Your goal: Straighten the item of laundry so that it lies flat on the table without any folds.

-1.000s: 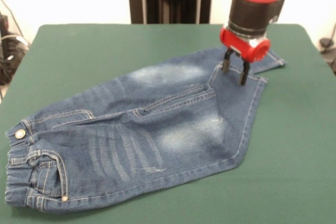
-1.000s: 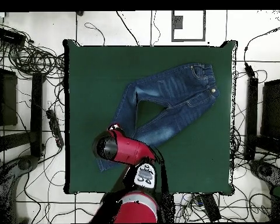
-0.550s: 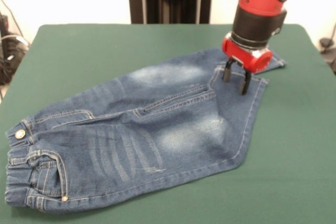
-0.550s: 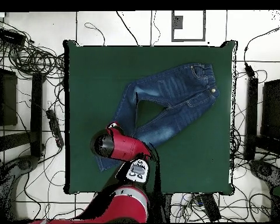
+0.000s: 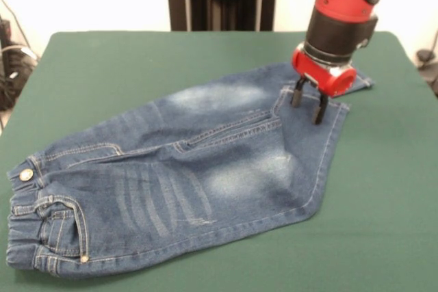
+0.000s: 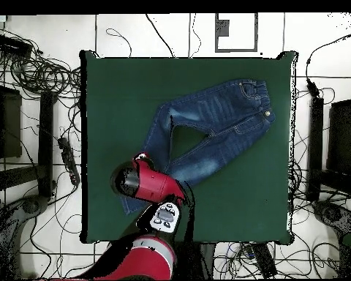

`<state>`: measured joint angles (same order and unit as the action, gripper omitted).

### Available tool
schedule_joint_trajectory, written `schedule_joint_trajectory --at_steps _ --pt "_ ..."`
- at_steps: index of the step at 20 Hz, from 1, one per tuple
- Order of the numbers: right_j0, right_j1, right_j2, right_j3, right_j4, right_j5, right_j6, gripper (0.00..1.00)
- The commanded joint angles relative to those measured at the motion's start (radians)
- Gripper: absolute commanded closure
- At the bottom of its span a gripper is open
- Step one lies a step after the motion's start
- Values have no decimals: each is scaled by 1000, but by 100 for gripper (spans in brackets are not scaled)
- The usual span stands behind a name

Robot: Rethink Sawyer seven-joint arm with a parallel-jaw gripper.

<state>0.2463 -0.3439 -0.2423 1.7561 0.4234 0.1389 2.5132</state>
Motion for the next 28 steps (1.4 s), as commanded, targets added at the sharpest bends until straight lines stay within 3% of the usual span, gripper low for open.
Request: schedule_joint_trajectory --at_steps 1,7,17,28 --pt "87 236 215 -221 231 -93 294 0" --pt "152 209 135 -259 329 47 312 0" --pt "163 118 130 -238 400 167 309 0" --pt "129 14 239 -104 415 85 222 0"
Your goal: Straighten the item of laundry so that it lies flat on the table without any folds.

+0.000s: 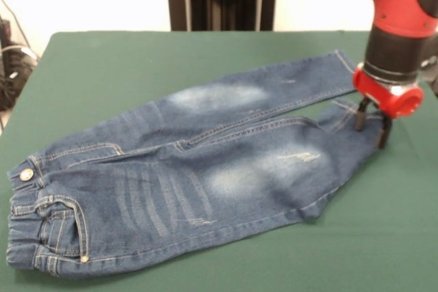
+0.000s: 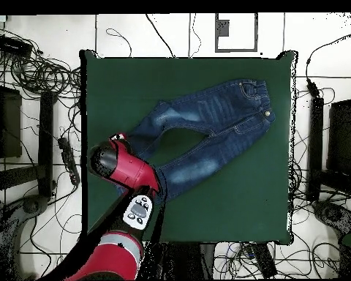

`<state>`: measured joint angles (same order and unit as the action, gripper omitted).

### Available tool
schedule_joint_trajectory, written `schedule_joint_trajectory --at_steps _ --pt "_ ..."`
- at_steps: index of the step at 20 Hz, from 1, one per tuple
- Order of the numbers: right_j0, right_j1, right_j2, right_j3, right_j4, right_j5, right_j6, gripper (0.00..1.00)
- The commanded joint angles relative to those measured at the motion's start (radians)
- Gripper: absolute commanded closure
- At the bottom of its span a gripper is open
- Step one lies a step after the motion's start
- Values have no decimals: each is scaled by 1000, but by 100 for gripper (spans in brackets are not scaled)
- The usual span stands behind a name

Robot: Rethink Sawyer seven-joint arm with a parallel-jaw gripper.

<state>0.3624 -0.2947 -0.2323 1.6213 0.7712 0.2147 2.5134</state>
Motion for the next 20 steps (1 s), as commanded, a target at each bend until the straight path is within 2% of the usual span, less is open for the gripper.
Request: schedule_joint_trajectory --at_steps 1,10,14,17,20 --pt "11 -48 240 52 66 -2 220 0" --pt "-1 -110 346 227 30 -145 258 0" --pt "-44 -141 404 301 -4 -196 254 0" --pt "-108 -161 462 357 -54 -241 238 0" --pt "-121 -186 449 377 -64 -219 218 0"
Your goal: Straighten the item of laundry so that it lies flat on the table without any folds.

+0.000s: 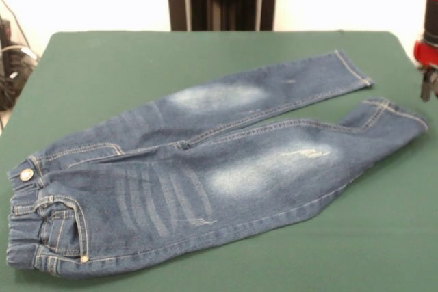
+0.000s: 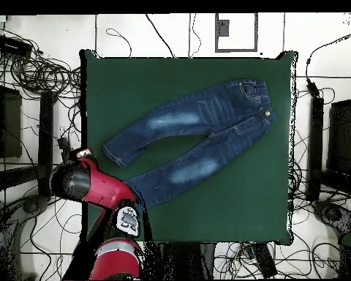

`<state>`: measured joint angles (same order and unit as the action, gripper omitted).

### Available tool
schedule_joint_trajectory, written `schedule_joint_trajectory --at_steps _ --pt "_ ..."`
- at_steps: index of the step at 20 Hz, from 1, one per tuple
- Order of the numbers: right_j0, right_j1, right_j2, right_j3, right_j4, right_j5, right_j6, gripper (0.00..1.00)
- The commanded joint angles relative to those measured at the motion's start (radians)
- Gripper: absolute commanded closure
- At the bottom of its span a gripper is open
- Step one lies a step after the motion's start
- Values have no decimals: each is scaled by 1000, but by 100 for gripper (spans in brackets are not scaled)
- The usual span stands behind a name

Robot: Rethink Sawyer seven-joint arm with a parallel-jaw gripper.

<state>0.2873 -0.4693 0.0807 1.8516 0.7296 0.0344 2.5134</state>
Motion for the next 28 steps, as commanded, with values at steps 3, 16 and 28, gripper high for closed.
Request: schedule_joint_trajectory --at_steps 3,16,28 --pt "-43 -65 73 172 -28 33 179 0" --pt "-123 -58 -45 129 -145 116 91 0" --pt "-111 -3 -115 16 -155 186 101 0"
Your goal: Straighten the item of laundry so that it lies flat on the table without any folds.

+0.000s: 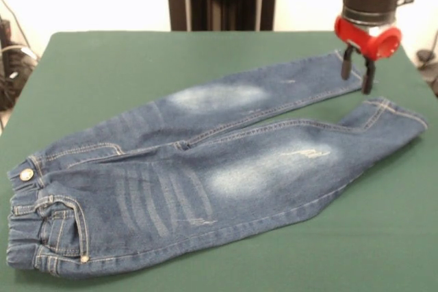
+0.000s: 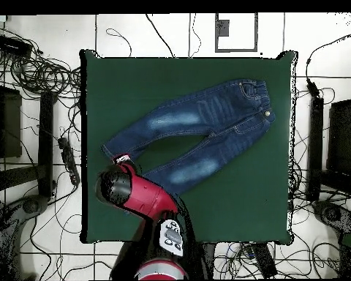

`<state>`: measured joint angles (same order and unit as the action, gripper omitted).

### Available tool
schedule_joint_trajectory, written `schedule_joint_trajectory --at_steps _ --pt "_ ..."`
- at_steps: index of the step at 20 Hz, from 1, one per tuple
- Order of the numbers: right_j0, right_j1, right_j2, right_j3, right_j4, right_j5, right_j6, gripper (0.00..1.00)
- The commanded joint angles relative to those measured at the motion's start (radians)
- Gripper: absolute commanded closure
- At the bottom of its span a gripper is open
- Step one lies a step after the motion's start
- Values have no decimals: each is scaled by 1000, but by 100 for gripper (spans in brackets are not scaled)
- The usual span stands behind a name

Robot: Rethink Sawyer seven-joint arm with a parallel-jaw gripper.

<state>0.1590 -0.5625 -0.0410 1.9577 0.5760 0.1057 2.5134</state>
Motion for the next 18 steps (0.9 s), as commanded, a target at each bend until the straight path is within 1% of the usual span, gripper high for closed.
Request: schedule_joint_trajectory --at_steps 1,4,8,11,14,18 --pt "21 104 5 -106 5 112 105 0" --pt "25 148 10 -148 22 90 116 0" --pt "-10 221 63 -192 22 16 107 0" --pt "-19 246 75 -208 16 -4 111 0" --pt "-6 276 63 -244 25 -4 119 0" --pt "50 302 16 -286 56 21 155 0"
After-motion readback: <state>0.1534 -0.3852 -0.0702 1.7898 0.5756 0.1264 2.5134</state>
